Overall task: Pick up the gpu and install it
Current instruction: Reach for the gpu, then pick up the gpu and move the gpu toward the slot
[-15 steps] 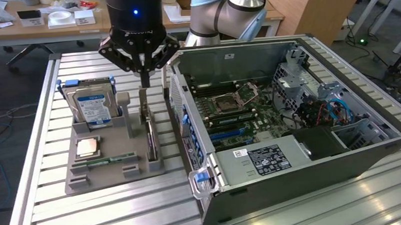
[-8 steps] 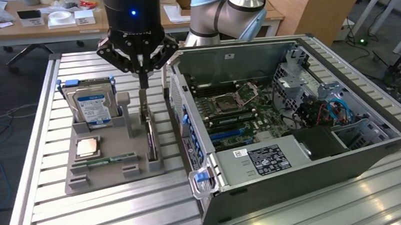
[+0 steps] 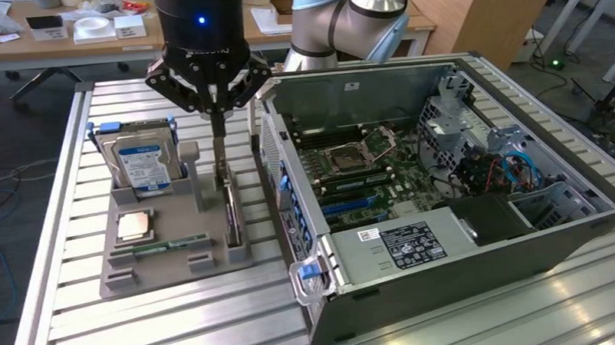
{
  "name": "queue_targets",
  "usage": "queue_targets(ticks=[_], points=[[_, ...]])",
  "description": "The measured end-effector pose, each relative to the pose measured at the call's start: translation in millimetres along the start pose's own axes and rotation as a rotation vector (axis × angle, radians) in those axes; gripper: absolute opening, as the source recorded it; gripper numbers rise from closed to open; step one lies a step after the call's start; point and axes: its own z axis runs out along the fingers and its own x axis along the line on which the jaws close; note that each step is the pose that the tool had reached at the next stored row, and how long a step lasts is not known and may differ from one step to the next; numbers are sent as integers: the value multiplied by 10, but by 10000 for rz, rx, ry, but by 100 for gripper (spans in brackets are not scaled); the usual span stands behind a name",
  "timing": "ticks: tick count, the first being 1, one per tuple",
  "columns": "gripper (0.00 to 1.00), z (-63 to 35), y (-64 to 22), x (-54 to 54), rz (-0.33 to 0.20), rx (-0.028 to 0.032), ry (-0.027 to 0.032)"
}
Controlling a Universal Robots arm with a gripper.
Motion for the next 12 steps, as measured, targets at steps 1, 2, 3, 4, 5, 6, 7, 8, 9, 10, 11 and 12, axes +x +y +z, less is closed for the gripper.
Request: queue_targets(ticks=[1,2,3,4,5,6,7,8,9,10,11,12], points=[[11,0,0,0,0,0,0],[11,0,0,1,1,0,0],[11,0,0,1,1,0,0],[11,0,0,1,1,0,0],[11,0,0,1,1,0,0],[11,0,0,1,1,0,0],[11,0,0,1,1,0,0],[11,0,0,1,1,0,-1],[11,0,0,1,1,0,0],[11,0,0,1,1,0,0],[11,0,0,1,1,0,0],[11,0,0,1,1,0,0]])
